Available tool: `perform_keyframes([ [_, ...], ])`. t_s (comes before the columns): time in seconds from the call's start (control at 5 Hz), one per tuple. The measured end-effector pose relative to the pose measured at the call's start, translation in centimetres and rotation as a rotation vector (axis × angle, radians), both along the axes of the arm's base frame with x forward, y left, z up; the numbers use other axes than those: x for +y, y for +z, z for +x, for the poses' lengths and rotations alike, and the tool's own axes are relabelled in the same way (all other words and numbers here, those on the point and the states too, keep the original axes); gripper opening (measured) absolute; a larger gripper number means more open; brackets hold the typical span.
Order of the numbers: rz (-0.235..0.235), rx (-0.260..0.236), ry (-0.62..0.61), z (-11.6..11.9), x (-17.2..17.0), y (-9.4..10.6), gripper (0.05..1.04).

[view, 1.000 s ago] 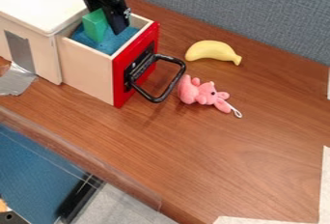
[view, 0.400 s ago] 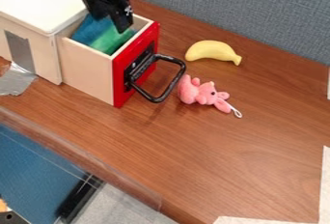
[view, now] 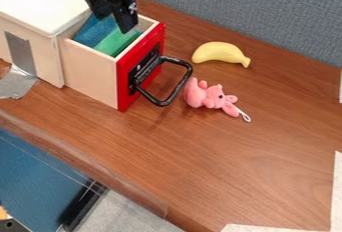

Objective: Put the green thing into drawer

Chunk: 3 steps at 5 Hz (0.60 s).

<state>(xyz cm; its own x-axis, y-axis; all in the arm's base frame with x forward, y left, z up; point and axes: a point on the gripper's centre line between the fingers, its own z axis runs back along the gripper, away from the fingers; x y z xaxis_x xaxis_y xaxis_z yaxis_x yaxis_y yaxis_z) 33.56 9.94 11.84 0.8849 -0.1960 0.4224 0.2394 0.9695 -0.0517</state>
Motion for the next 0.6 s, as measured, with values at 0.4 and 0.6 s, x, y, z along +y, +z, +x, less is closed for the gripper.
perform_keyframes([
  [0.4, 0.021, -0.016, -0.068, -1.4, -0.8, 2.3, 1.001],
  [0.6, 0.026, -0.016, -0.074, -1.5, -0.7, 2.4, 1.001],
])
